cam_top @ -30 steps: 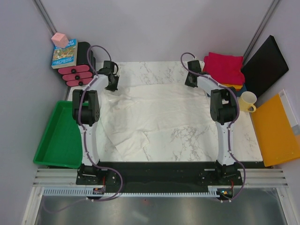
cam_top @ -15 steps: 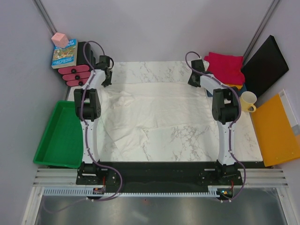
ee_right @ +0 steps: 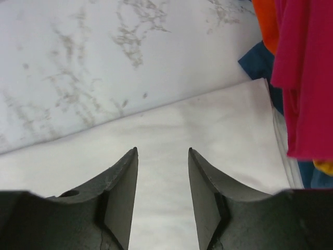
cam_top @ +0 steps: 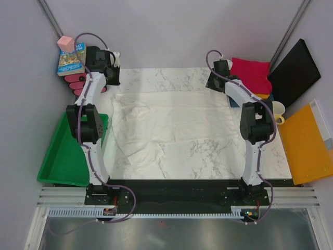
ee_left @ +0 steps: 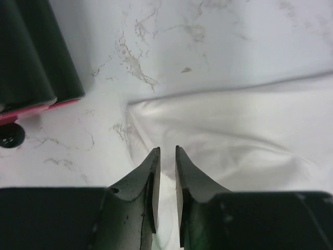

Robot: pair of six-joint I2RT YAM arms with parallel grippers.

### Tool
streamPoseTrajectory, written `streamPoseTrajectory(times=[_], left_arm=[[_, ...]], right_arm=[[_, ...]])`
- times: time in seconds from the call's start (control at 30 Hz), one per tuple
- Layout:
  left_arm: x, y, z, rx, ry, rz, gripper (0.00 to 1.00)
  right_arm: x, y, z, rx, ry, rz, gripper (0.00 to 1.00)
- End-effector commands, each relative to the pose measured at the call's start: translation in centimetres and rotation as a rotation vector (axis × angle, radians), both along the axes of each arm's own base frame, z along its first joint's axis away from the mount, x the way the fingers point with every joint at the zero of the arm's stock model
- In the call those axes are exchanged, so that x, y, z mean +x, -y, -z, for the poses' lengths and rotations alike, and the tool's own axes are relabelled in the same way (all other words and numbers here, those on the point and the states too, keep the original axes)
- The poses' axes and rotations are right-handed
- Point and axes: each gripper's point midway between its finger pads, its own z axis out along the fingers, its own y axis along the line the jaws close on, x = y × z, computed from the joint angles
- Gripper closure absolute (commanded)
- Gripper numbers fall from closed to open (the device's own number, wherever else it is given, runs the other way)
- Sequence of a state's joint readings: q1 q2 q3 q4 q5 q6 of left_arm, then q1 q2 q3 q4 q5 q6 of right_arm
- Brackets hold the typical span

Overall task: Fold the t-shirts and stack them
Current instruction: Fold the flattened tshirt in 1/3 of the way

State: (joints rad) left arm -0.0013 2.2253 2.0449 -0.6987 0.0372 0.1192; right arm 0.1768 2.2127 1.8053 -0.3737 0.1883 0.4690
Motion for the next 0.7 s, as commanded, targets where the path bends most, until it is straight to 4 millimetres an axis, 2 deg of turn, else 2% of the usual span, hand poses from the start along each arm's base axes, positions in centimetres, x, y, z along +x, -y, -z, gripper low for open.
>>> streamPoseTrajectory(times=[0.0, 0.03, 0.07, 0.1, 0.13, 0.17, 0.2, 0.23, 0.27, 0.3, 0.33, 0.37, 0.4, 0.43, 0.47, 0.5, 0.53, 0.6, 0.67], left_arm=[[-4.9, 2.7, -10.6, -0.129, 0.174, 0.075, 0.76], [-6.2, 3.1, -10.5, -0.148, 0.162, 0.088, 0.76], [-7.8, 3.3, -11.4, -0.155, 0.173, 0.103, 0.76], [-9.9, 3.6, -8.7, -0.168, 0.097, 0.107, 0.76], [-11.3, 3.8, -7.8, -0.179, 0.068, 0.119, 0.76], [-12.6, 4.0, -7.0, -0.186, 0.041, 0.134, 0.76], [-15.1, 4.2, -5.5, -0.191, -0.003, 0.141, 0.76], [-16.3, 4.2, -4.8, -0.193, -0.024, 0.147, 0.76], [-17.6, 4.4, -4.2, -0.197, -0.043, 0.16, 0.76], [-19.5, 4.4, -3.3, -0.199, -0.07, 0.166, 0.76], [-20.5, 4.6, -3.1, -0.2, -0.076, 0.179, 0.75], [-21.4, 4.7, -2.9, -0.204, -0.088, 0.19, 0.75], [-22.7, 4.8, -2.1, -0.206, -0.113, 0.194, 0.73], [-23.5, 4.9, -3.1, -0.208, -0.082, 0.21, 0.72], [-24.2, 5.2, -3.2, -0.215, -0.082, 0.221, 0.69], [-25.3, 5.4, -3.0, -0.224, -0.097, 0.228, 0.64], [-26.1, 6.0, -4.0, -0.243, -0.071, 0.258, 0.61], [-27.8, 7.2, -4.0, -0.258, -0.089, 0.306, 0.46], [-29.0, 7.9, -4.4, -0.24, -0.081, 0.342, 0.41]], right_arm=[[-3.0, -2.4, -10.2, 0.03, 0.174, -0.055, 0.48], [-3.9, -2.6, -10.0, 0.033, 0.163, -0.059, 0.49], [-5.7, -2.7, -7.8, 0.034, 0.104, -0.072, 0.5], [-6.9, -2.8, -8.4, 0.037, 0.108, -0.079, 0.52], [-8.2, -3.5, -7.7, 0.031, 0.087, -0.097, 0.53], [-10.4, -3.5, -5.4, 0.011, 0.029, -0.106, 0.53], [-11.5, -3.4, -6.3, -0.003, 0.054, -0.1, 0.52], [-12.8, -4.4, -6.1, -0.016, 0.05, -0.123, 0.52], [-14.4, -4.4, -4.6, -0.032, 0.018, -0.129, 0.51], [-15.3, -4.7, -5.7, -0.026, 0.042, -0.136, 0.5], [-16.3, -5.2, -5.7, -0.024, 0.041, -0.156, 0.49], [-17.7, -5.4, -4.7, -0.015, 0.016, -0.162, 0.49], [-18.5, -5.6, -5.8, -0.004, 0.04, -0.174, 0.49], [-19.5, -6.1, -5.7, -0.017, 0.039, -0.188, 0.48], [-20.7, -5.8, -4.8, -0.02, 0.019, -0.178, 0.48], [-21.4, -5.7, -5.5, -0.005, 0.039, -0.175, 0.48], [-22.7, -5.7, -4.3, -0.003, 0.014, -0.184, 0.48], [-23.8, -5.6, -4.3, 0.01, 0.022, -0.178, 0.48], [-25.2, -5.5, -2.9, 0.0, -0.007, -0.184, 0.48]])
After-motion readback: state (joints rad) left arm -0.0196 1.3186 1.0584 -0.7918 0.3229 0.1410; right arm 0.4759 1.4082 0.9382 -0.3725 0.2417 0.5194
